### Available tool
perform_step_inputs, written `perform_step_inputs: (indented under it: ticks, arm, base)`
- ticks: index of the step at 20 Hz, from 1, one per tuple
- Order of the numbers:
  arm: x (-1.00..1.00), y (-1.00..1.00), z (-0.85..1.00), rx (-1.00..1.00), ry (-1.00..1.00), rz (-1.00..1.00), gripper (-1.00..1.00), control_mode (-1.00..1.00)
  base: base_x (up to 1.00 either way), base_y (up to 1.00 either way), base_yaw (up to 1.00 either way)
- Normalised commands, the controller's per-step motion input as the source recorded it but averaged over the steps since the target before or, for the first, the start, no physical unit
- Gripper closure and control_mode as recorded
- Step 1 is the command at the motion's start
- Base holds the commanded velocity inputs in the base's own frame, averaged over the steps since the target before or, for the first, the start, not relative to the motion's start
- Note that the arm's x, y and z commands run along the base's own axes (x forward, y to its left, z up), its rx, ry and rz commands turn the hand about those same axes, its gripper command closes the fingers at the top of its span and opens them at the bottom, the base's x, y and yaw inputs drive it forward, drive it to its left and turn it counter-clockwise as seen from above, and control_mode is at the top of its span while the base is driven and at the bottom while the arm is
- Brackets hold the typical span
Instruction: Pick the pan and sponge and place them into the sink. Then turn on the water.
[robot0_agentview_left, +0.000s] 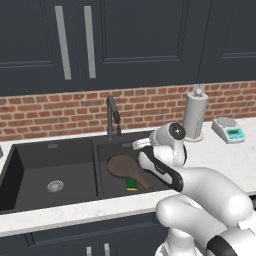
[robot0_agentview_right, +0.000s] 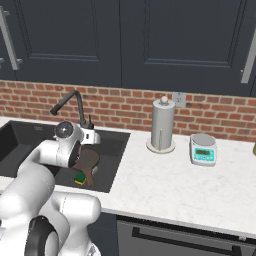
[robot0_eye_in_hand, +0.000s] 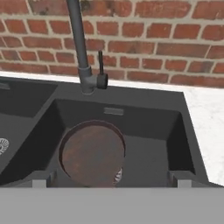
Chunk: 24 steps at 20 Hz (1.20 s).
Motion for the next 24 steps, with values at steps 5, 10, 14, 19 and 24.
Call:
perform_step_inputs:
  ticks: [5,10,14,19,24]
  arm:
    - [-0.07,-0.03,0.14,0.07,-0.1,-0.04,-1.0,-1.0]
    - [-0.12,0.0,0.0,0.01,-0.13,0.0,-1.0,-1.0]
    - [0.0,0.0,0.0,0.0,-0.13,0.0,-1.0,-1.0]
    - [0.0,0.0,0.0,0.0,-0.13,0.0,-1.0,-1.0]
    - [0.0,0.0,0.0,0.0,-0.11,0.0,-1.0,-1.0]
  base:
    - [0.0,0.0,0.0]
    - [0.0,0.0,0.0]
    - [0.0,0.0,0.0]
    - [0.0,0.0,0.0]
    - [0.0,0.0,0.0]
